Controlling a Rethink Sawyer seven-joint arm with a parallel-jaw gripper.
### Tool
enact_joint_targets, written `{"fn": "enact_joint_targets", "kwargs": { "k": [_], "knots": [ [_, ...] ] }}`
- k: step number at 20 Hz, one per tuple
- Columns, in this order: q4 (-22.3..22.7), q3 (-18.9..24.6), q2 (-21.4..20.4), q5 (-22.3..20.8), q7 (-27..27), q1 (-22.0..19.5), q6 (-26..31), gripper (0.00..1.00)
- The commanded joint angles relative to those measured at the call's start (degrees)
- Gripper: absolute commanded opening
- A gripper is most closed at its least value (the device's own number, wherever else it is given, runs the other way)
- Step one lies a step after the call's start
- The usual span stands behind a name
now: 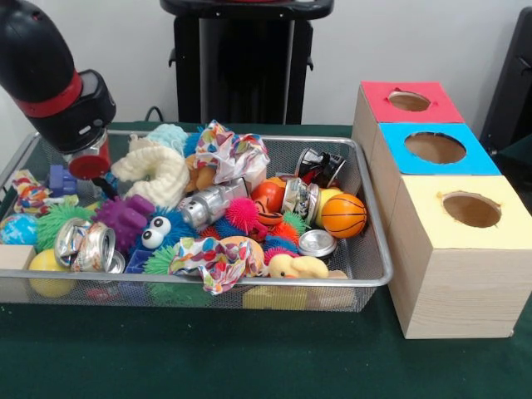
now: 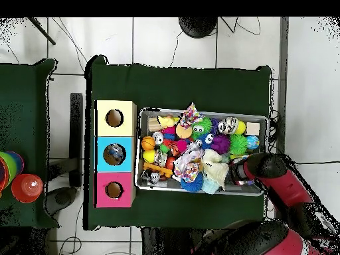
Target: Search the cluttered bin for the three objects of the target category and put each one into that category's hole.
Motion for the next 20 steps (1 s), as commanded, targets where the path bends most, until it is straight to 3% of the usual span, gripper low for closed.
{"fn": "enact_joint_targets", "kwargs": {
  "k": [1,2,3,9,14,20],
  "knots": [
    [4.39,6.00,5.77,-3.04,1.52,3.75,-0.55,1.00],
    [3.79,5.31,5.91,-4.01,1.09,4.56,0.34,1.00],
    [2.78,4.61,6.23,-4.63,0.80,4.98,2.77,0.00],
    [-3.38,1.39,8.13,-7.52,0.79,7.33,13.32,0.00],
    [-7.51,-1.32,8.50,-9.04,2.02,9.36,13.80,0.00],
    [-18.90,-8.26,8.70,-14.64,2.45,15.27,10.90,0.00]
  ]
}}
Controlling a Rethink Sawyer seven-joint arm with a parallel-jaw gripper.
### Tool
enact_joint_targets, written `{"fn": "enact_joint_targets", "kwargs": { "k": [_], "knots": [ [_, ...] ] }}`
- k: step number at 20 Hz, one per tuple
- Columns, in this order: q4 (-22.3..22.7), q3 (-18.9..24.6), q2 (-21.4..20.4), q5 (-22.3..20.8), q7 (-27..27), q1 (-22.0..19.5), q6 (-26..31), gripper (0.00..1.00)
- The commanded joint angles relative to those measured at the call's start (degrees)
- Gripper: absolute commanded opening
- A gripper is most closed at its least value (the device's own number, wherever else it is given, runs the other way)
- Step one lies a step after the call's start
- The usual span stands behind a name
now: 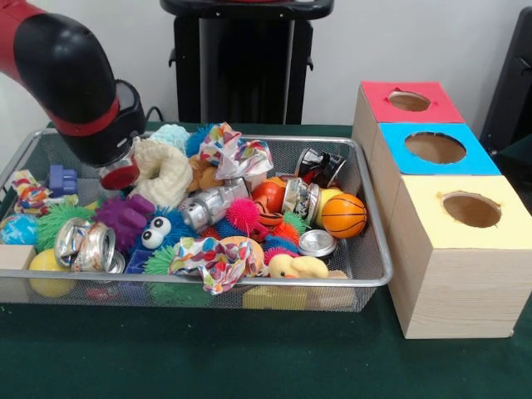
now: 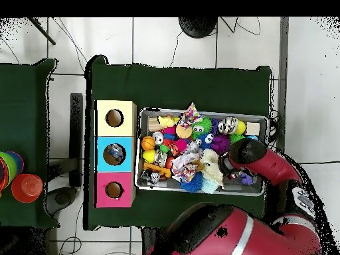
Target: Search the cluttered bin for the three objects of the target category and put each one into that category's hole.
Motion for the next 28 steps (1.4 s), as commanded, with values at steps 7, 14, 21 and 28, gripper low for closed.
{"fn": "enact_joint_targets", "kwargs": {
  "k": [7,14,21,28],
  "knots": [
    [-14.54,-7.31,1.16,-12.67,0.12,8.58,4.41,0.00],
    [-10.12,-7.44,-5.90,-11.51,-0.57,8.45,8.55,0.00],
    [-6.56,-7.98,-12.40,-9.91,-0.37,8.66,14.01,0.00],
    [1.55,-8.43,-19.97,-7.24,4.00,10.06,16.29,0.00]
  ]
}}
